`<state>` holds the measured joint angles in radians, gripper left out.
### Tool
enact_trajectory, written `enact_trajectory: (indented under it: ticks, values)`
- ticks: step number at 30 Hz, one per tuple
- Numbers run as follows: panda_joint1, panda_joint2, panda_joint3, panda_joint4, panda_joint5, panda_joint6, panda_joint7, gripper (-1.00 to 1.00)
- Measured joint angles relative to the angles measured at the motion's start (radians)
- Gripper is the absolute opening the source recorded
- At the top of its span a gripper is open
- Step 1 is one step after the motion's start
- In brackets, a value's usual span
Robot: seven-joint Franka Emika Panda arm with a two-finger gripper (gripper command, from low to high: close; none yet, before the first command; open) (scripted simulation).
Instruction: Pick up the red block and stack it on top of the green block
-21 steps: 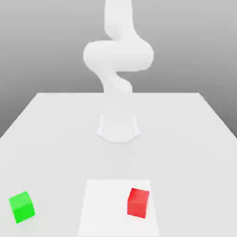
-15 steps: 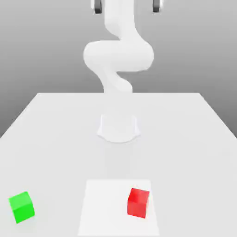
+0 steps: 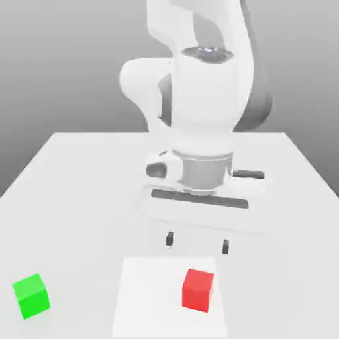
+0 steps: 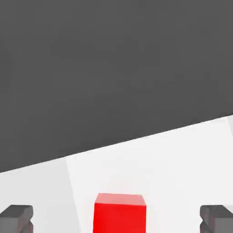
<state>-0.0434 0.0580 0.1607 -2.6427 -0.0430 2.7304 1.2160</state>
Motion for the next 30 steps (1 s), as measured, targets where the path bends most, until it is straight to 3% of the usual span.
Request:
enact_trajectory:
  ticks: [6,7,14,20,30]
  values:
    - [0.039,0.217,-0.054,0.014,-0.076,0.170,0.072,0.00]
    - [0.048,0.240,-0.065,0.018,-0.082,0.190,0.077,-1.00]
    - [0.047,0.239,-0.064,0.018,-0.084,0.191,0.079,-1.00]
    - [0.008,0.060,-0.028,-0.003,0.001,0.033,0.014,-1.00]
    - [-0.273,0.081,-0.271,0.173,0.078,-0.122,-0.087,-1.00]
